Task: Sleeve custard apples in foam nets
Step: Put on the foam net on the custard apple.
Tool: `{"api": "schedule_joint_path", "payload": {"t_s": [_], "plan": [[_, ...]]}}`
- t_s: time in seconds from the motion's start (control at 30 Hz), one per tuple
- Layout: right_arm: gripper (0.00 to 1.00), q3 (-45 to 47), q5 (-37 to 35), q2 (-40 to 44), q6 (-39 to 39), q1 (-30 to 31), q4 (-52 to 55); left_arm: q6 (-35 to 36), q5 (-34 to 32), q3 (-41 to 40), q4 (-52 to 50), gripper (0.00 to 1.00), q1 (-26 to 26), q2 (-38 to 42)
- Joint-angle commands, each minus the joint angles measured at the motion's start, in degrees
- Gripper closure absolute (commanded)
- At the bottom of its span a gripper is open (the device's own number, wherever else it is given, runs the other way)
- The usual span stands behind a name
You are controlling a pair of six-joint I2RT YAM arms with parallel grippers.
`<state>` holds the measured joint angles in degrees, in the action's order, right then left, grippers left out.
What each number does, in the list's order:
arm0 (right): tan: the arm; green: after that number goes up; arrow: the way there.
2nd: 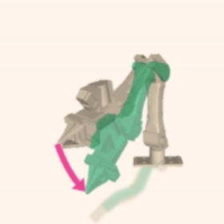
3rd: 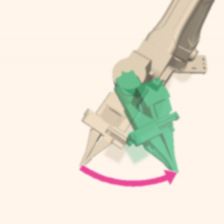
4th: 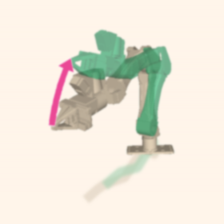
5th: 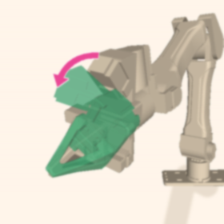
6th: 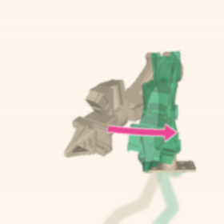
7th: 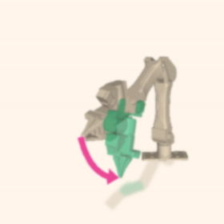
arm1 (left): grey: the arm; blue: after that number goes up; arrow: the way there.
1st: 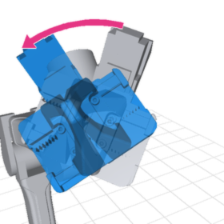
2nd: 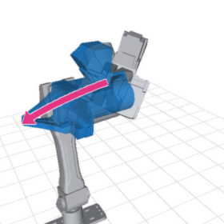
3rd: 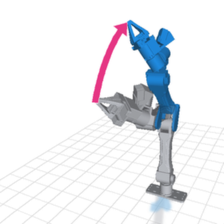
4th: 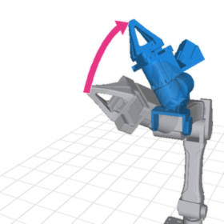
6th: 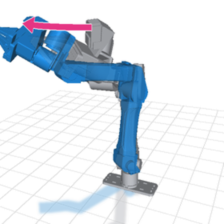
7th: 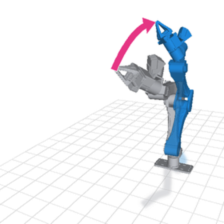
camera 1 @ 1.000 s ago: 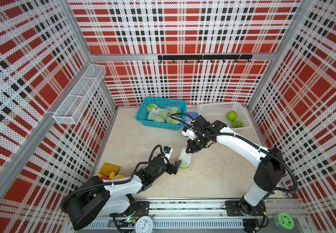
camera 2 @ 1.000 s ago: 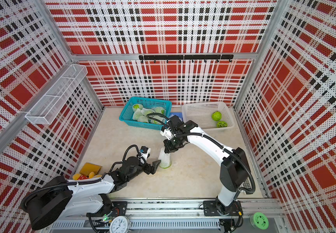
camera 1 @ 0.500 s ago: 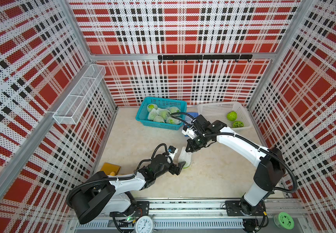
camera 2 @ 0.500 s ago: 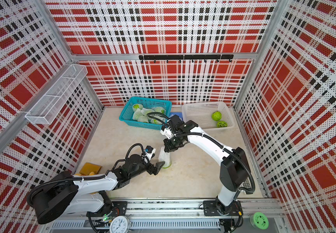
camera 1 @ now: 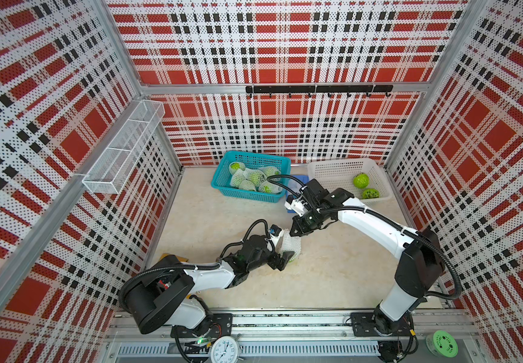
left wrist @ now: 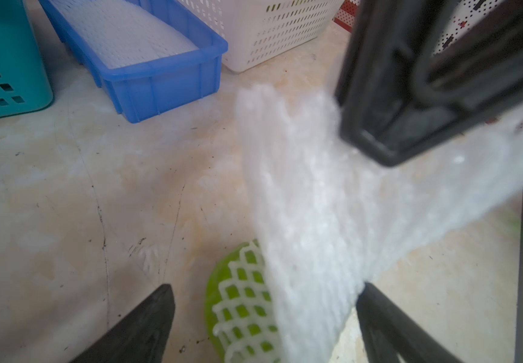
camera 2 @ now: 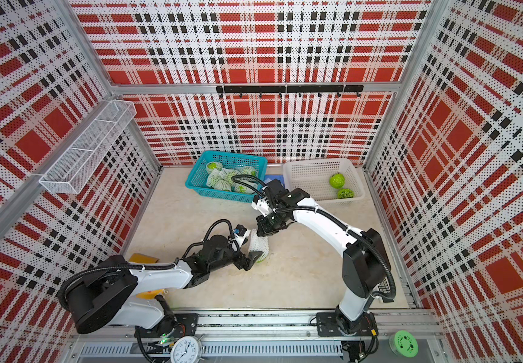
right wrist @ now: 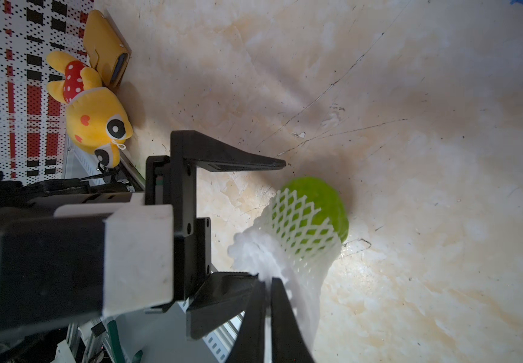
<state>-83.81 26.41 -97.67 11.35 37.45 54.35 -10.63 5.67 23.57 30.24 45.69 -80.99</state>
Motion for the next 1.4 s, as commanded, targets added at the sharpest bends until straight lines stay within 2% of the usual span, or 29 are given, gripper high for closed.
{"api": "schedule_joint_path", "payload": {"t_s": [0.0, 0.3, 0.57, 0.8, 1.0, 1.2, 1.37], "plan": [[0.89, 0.9, 0.8, 0.2, -0.4, -0.7, -2.5, -0.3, 0.3, 0.6, -0.5, 0.08, -0.7, -0.4], [0.64, 1.4, 2.4, 2.0, 1.1, -1.4, -5.0, -0.4, -1.5, -1.0, -1.0, 0.09, -0.7, 0.6], [0.47, 2.1, 3.3, 6.3, 2.0, -3.2, -6.3, -0.6, -2.2, -1.2, -1.6, 0.09, -0.7, 0.8], [0.45, 4.9, 3.6, 10.8, 3.5, -6.7, -8.1, -1.1, -4.2, -1.7, -2.6, 0.10, -0.8, 1.3], [0.49, 14.6, 4.9, 14.9, 8.1, -11.9, -14.9, -1.5, -4.7, -1.9, -3.1, 0.11, -0.8, 1.6], [0.48, 20.2, 11.4, 8.4, 11.2, -11.9, -24.0, -1.7, -4.1, -1.4, -3.8, 0.11, -0.9, 0.9], [0.41, 19.3, 13.2, 2.8, 9.7, -10.6, -26.8, -2.1, -4.0, -1.2, -4.5, 0.11, -1.2, 1.0]]}}
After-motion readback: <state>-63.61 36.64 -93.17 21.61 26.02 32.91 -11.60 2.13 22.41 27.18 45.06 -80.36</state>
